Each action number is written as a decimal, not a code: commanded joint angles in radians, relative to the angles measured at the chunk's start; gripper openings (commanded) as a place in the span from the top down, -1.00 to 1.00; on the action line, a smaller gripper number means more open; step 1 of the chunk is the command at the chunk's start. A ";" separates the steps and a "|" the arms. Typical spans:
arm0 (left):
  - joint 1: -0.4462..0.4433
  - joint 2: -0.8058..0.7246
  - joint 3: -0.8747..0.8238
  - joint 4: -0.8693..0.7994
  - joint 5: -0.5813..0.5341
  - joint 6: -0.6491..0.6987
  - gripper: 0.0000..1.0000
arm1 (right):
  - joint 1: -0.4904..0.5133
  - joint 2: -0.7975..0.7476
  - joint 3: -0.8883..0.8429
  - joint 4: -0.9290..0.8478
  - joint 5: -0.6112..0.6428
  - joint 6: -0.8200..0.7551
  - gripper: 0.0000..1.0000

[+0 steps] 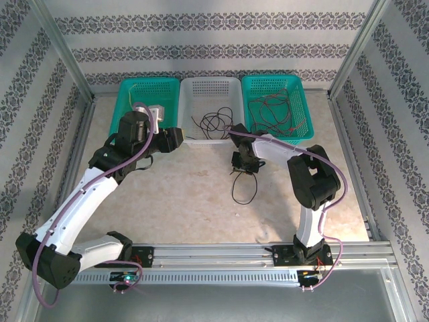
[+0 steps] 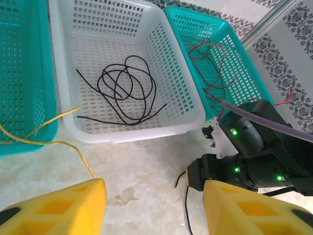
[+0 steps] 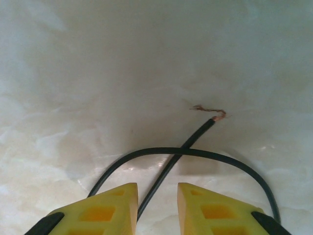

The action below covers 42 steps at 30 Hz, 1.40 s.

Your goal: Untangle the cables

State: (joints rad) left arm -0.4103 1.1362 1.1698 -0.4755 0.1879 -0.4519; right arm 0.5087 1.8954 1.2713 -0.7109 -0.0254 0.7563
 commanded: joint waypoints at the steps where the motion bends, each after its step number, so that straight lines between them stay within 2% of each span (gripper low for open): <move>1: 0.001 0.000 0.028 -0.021 0.013 0.025 -0.10 | 0.008 0.029 0.028 -0.045 0.041 0.018 0.43; 8: 0.001 0.016 0.049 -0.024 0.016 0.046 -0.10 | 0.005 0.076 0.032 -0.024 0.003 0.019 0.45; 9: 0.002 0.017 0.051 -0.025 0.018 0.047 -0.10 | 0.005 0.077 0.031 -0.018 0.000 0.020 0.50; 14: 0.001 0.023 0.050 -0.018 0.027 0.045 -0.10 | 0.007 0.055 0.021 -0.012 -0.004 0.015 0.97; 18: 0.000 0.019 0.046 0.004 0.042 0.027 -0.09 | 0.009 -0.035 -0.021 0.029 -0.022 0.000 1.00; 24: -0.001 0.011 0.025 0.089 0.157 -0.025 -0.09 | 0.034 -0.272 -0.087 0.095 -0.077 -0.056 1.00; 27: -0.011 0.004 0.007 0.144 0.229 -0.052 -0.10 | 0.050 -0.420 -0.107 0.167 -0.174 -0.082 1.00; 29: -0.027 0.004 -0.003 0.199 0.289 -0.066 -0.13 | 0.054 -0.513 -0.109 0.243 -0.282 -0.086 1.00; 32: -0.065 0.024 -0.006 0.269 0.348 -0.086 -0.14 | 0.056 -0.599 -0.077 0.329 -0.409 -0.076 1.00; 36: -0.102 0.050 -0.014 0.346 0.404 -0.091 -0.14 | 0.054 -0.631 0.023 0.407 -0.568 -0.048 1.00; 42: -0.099 0.046 -0.038 0.442 0.408 -0.102 -0.17 | 0.038 -0.628 0.159 0.503 -0.774 0.014 1.00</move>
State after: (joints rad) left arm -0.5045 1.1831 1.1362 -0.1482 0.5556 -0.5362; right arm 0.5537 1.2701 1.3693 -0.3000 -0.6342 0.7315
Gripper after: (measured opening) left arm 0.581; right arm 0.053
